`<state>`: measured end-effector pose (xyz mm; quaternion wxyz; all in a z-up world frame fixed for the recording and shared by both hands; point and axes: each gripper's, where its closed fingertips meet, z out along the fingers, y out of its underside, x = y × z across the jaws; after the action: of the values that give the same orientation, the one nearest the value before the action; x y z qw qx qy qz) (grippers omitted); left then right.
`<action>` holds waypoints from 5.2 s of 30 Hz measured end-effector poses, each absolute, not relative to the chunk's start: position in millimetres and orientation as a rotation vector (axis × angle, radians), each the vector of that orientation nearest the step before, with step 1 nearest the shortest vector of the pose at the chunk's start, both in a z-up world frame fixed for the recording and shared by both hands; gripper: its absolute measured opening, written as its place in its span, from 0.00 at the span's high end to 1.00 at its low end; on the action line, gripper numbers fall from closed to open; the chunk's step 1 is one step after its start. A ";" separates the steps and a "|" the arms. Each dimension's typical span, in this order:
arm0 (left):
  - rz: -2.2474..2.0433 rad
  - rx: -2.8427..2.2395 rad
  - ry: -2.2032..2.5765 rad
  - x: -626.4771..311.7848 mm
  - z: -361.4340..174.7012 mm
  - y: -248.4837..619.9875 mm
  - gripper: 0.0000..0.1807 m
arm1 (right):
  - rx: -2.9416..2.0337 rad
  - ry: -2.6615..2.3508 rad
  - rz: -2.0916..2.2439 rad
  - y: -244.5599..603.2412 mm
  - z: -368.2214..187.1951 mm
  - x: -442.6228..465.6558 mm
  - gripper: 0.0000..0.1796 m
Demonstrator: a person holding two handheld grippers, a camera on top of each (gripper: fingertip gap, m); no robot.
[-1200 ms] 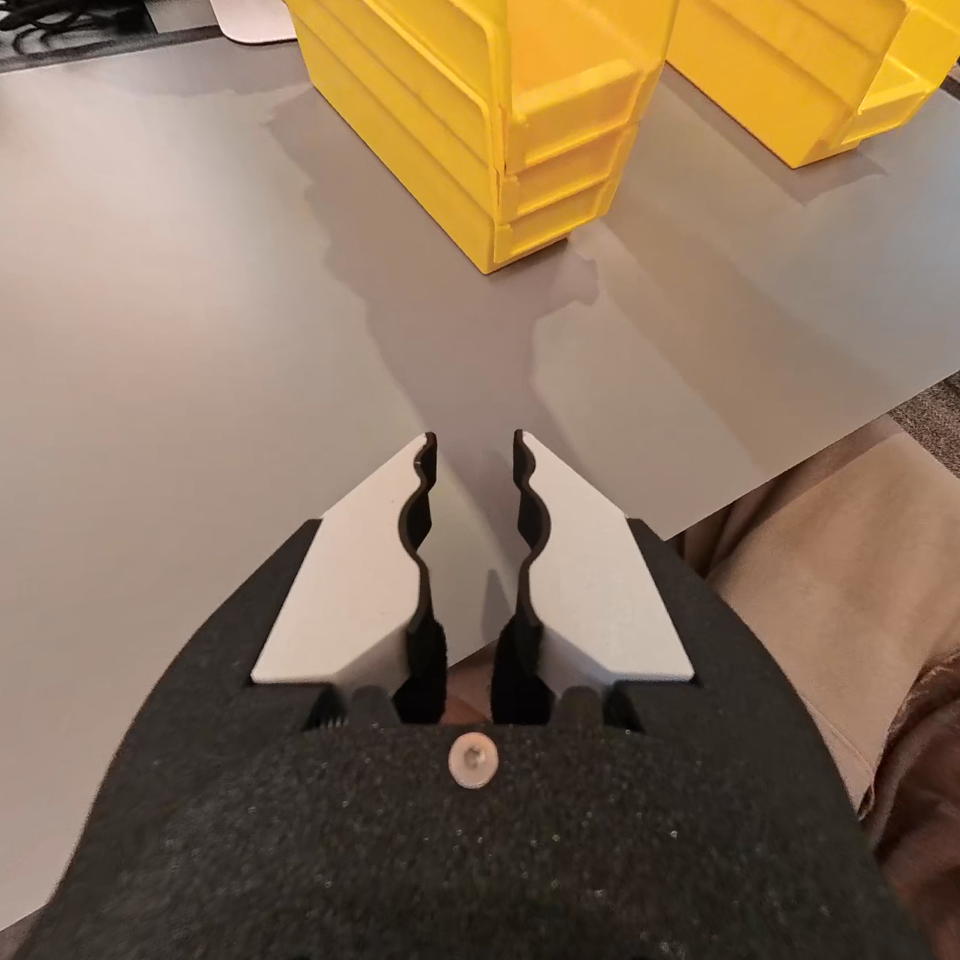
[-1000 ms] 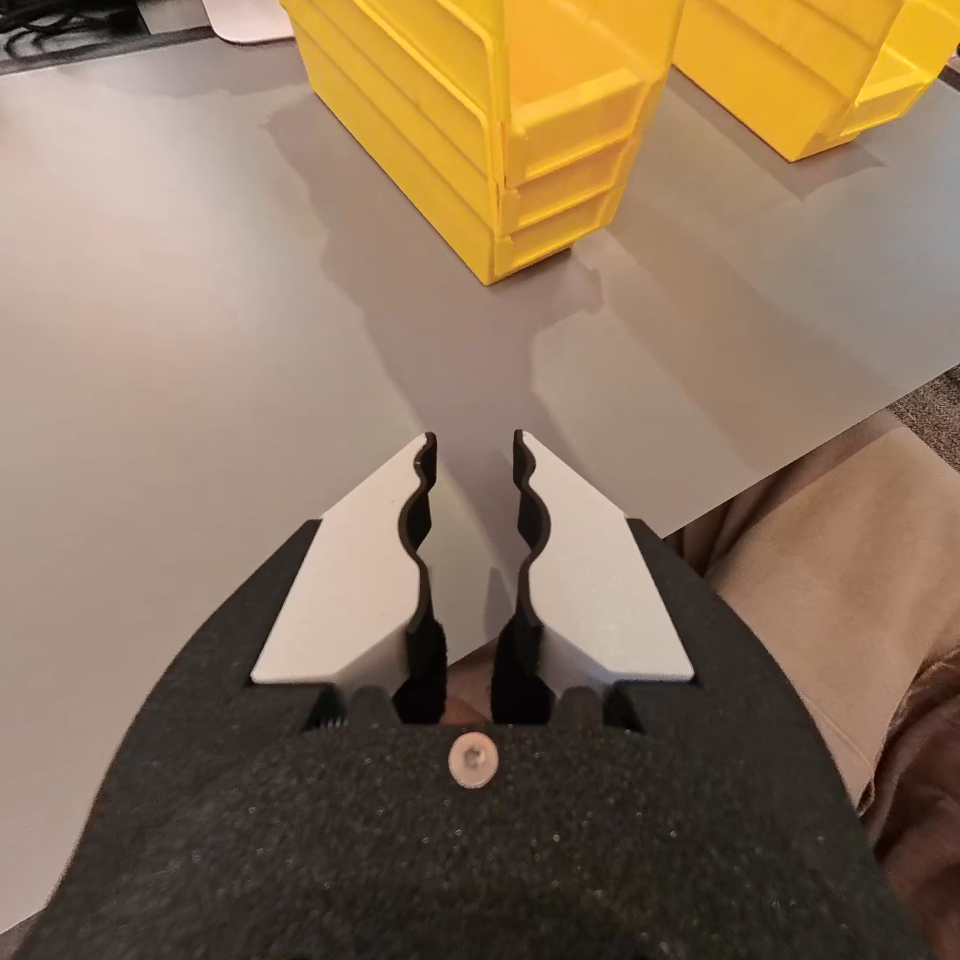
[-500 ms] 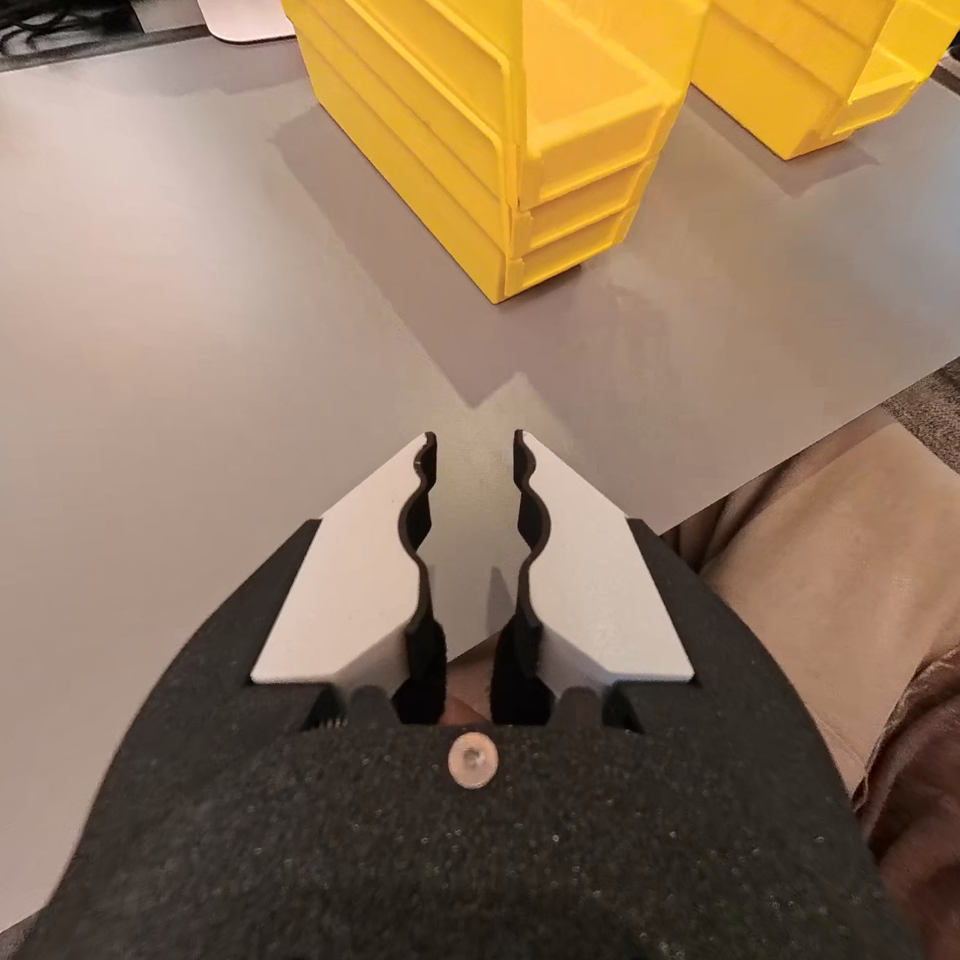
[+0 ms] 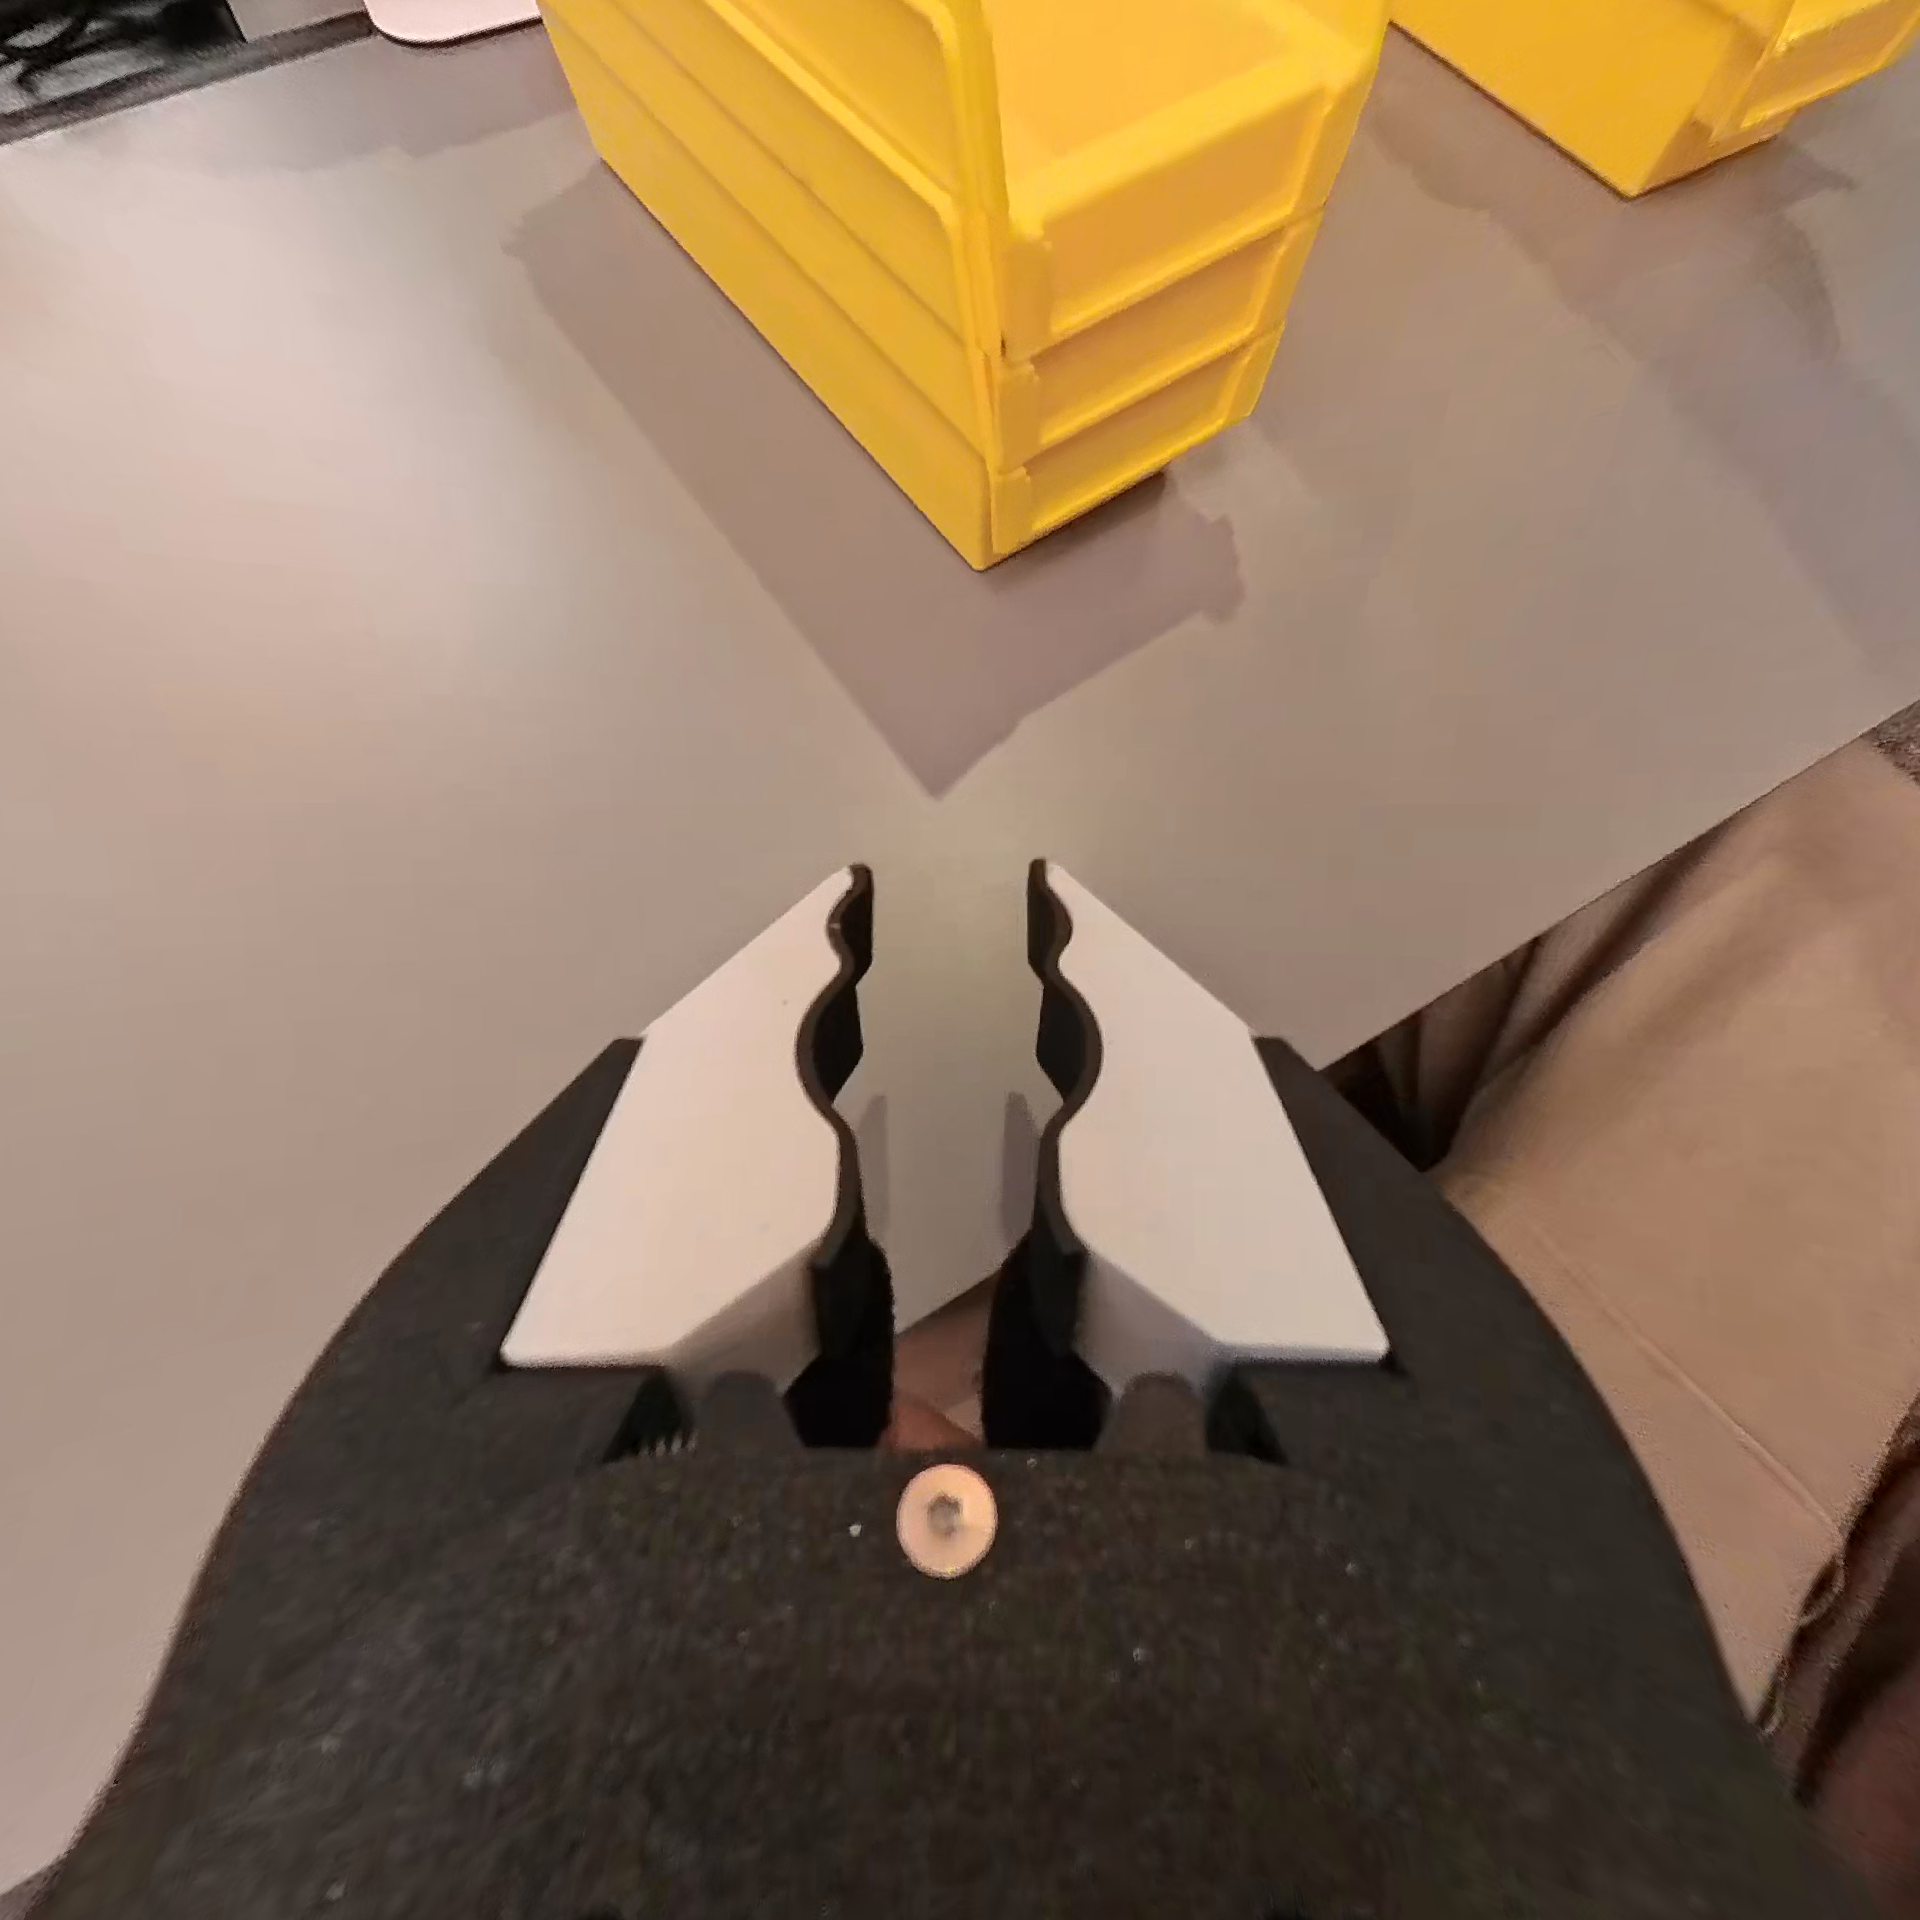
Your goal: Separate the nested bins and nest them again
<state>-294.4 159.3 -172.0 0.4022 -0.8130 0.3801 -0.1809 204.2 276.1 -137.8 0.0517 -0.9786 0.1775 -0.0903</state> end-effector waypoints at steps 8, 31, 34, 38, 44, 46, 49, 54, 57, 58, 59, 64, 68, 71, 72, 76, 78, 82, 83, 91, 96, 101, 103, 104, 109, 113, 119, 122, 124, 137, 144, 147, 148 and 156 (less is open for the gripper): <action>-0.457 -2.086 0.946 -296.2 -177.3 164.3 0.85 | -3.055 0.557 -0.108 285.8 -168.7 199.8 0.42; -0.475 -2.049 0.976 -289.1 -171.7 154.6 0.85 | -2.953 0.200 -0.034 351.5 28.1 -69.0 0.47; -0.471 -2.052 0.968 -292.5 -171.8 155.9 0.85 | -2.980 0.165 -0.011 363.6 18.9 -105.3 0.48; -0.473 -2.057 0.947 -298.3 -170.5 158.8 0.85 | -3.022 0.198 -0.065 368.9 -3.2 -112.4 0.47; -0.492 -2.077 0.919 -301.8 -171.4 164.4 0.85 | -3.017 0.255 -0.114 372.9 -13.5 -104.4 0.47; -0.494 -2.080 0.922 -299.8 -172.2 165.0 0.85 | -2.996 0.322 -0.134 372.5 -13.7 -100.9 0.47; -0.488 -2.075 0.939 -296.4 -173.0 163.5 0.85 | -3.008 0.309 -0.172 368.9 -14.0 -106.0 0.47; -0.482 -2.063 0.961 -293.2 -172.6 159.1 0.85 | -3.012 0.284 -0.210 367.7 -14.1 -120.0 0.46; -0.485 -2.058 0.956 -294.1 -170.9 158.6 0.85 | -3.015 0.289 -0.221 366.9 -14.4 -123.5 0.46; -0.488 -2.059 0.954 -294.2 -170.9 158.7 0.85 | -3.018 0.310 -0.218 365.1 -15.8 -123.4 0.46; -0.489 -2.062 0.953 -294.4 -171.4 159.2 0.85 | -3.016 0.322 -0.223 364.2 -16.6 -122.6 0.46; -0.503 -2.065 0.943 -293.9 -170.9 160.5 0.85 | -3.023 0.352 -0.199 357.3 -18.4 -122.3 0.45; -0.491 -2.061 0.945 -295.9 -170.4 160.8 0.85 | -3.020 0.359 -0.205 357.6 -27.1 -118.5 0.45; -0.488 -2.062 0.943 -297.4 -170.5 161.3 0.85 | -3.015 0.360 -0.177 361.6 -35.9 -118.6 0.44; -0.486 -2.063 0.943 -297.6 -170.7 161.8 0.85 | -3.015 0.363 -0.170 362.6 -38.9 -118.2 0.44; -0.484 -2.070 0.948 -297.0 -173.0 163.3 0.85 | -3.018 0.371 -0.163 366.5 -46.7 -115.7 0.43; -0.483 -2.072 0.952 -296.5 -173.9 163.2 0.85 | -3.024 0.366 -0.165 367.6 -47.5 -115.0 0.43; -0.477 -2.070 0.962 -295.8 -174.7 161.9 0.85 | -3.034 0.363 -0.170 366.4 -52.1 -115.3 0.43; -0.475 -2.068 0.965 -295.5 -174.7 161.3 0.85 | -3.041 0.364 -0.169 365.0 -54.7 -115.8 0.43; -0.456 -2.060 0.980 -296.0 -175.5 160.9 0.85 | -3.042 0.387 -0.136 364.8 -76.2 -114.6 0.43; -0.458 -2.064 0.981 -296.1 -176.5 160.9 0.85 | -3.046 0.402 -0.093 366.9 -86.2 -112.7 0.41; -0.458 -2.068 0.990 -294.9 -178.6 160.1 0.85 | -3.018 0.386 -0.050 368.9 -91.0 -111.9 0.33; -0.454 -2.072 0.998 -295.3 -180.2 159.2 0.85 | -3.001 0.343 -0.048 371.2 -94.0 -112.4 0.30; -0.452 -2.073 0.999 -295.9 -180.5 159.1 0.85 | -2.998 0.299 -0.044 371.7 -93.8 -113.4 0.29; -0.456 -2.079 0.984 -299.1 -180.2 160.2 0.85 | -2.790 -0.003 0.019 373.1 -59.8 -119.9 0.29; -0.458 -2.089 0.968 -300.3 -180.3 162.3 0.85 | -2.473 -0.212 0.288 312.9 -26.0 -148.8 0.33; -0.421 -2.076 0.941 -303.2 -176.8 166.1 0.85 | -2.031 -0.182 0.380 164.9 -76.4 -129.2 0.55; -0.441 -2.030 0.889 -294.4 -165.1 171.8 0.84 | -1.957 -0.049 0.405 110.6 -116.3 -105.8 0.56; -0.467 -1.985 0.825 -277.3 -151.6 182.7 0.81 | -2.008 0.019 0.498 86.9 -131.6 -99.8 0.55; -0.358 -1.846 0.698 -183.9 -92.8 278.6 0.83 | -1.997 0.052 0.373 60.8 -136.0 -57.8 0.56; -0.221 -1.837 0.736 -205.7 -103.1 288.2 0.88 | -2.036 0.017 0.347 56.2 -144.0 -60.4 0.55; -0.251 -1.852 0.732 -212.3 -105.3 281.7 0.82 | -2.046 -0.003 0.329 57.4 -146.2 -63.7 0.55; -0.291 -1.856 0.721 -213.8 -103.5 274.2 0.81 | -2.049 -0.008 0.327 57.8 -146.8 -64.8 0.55; -0.235 -1.922 0.834 -275.7 -160.5 191.7 0.78 | -2.064 0.003 0.338 60.9 -150.5 -65.8 0.55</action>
<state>-275.7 191.7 -160.5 0.4939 -0.7926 0.3441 -0.0971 -65.8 60.9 -150.5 0.5011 -0.8540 0.0012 0.1400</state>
